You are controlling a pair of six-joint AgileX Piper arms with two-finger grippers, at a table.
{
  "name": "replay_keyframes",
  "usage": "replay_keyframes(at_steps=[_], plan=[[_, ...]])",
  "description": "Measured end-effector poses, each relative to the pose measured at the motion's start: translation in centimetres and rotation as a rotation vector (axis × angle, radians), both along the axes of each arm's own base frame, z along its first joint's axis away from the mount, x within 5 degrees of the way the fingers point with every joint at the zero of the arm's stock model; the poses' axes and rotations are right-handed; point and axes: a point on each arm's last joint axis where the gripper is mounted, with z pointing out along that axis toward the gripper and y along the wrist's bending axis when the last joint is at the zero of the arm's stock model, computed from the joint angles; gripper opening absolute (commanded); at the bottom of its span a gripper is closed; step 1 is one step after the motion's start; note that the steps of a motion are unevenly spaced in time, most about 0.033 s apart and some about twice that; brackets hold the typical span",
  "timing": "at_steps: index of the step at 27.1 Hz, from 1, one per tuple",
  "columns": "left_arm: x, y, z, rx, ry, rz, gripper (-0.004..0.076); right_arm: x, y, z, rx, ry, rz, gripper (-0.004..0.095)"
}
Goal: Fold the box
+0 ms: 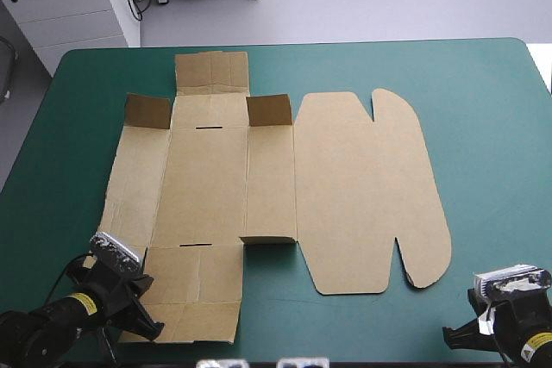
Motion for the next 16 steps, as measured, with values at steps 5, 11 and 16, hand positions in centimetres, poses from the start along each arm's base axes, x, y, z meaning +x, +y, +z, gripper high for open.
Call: replay_keyframes(at_steps=[5,11,16], plan=[[0.0,0.0,0.0,0.004,-0.001,-0.002,-0.0008,0.0,0.0,0.0,0.000,0.000,0.000,-0.0014],[0.1,0.0,0.7,0.003,-0.024,-0.002,-0.0008,0.0,0.0,0.0,0.000,0.000,0.000,-0.0014],[1.0,-0.1,4.2,-0.033,-0.088,0.032,-0.0008,0.0,0.0,0.0,0.000,0.000,0.000,-0.0014]])
